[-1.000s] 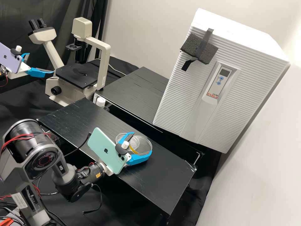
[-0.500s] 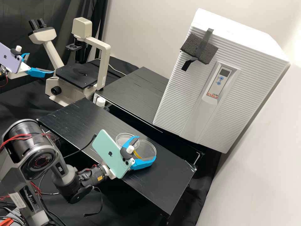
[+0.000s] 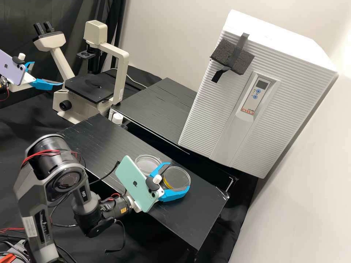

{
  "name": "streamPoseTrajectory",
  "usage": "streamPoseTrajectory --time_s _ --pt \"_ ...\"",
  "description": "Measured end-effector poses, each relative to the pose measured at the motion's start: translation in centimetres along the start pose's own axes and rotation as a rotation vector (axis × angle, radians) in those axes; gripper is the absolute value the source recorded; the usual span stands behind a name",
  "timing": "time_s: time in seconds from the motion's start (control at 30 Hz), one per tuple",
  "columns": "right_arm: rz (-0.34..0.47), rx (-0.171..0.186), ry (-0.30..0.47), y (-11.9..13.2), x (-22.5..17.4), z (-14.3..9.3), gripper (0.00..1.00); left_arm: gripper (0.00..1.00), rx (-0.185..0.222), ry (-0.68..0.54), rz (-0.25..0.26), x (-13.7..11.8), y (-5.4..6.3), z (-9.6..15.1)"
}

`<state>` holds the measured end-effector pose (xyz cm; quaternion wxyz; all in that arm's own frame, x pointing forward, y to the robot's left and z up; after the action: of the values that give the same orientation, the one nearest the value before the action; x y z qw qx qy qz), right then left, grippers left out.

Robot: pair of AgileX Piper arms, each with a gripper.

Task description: Open the petri dish lid.

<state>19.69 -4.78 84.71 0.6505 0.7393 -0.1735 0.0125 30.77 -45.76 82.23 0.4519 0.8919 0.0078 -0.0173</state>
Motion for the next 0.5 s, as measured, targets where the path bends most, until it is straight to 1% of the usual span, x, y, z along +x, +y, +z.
streamPoseTrajectory --time_s 0.5 --pt "0.02 -0.002 0.026 0.45 -0.88 -0.64 0.0 1.0 0.0 0.0 0.0 0.0 0.0 0.0"
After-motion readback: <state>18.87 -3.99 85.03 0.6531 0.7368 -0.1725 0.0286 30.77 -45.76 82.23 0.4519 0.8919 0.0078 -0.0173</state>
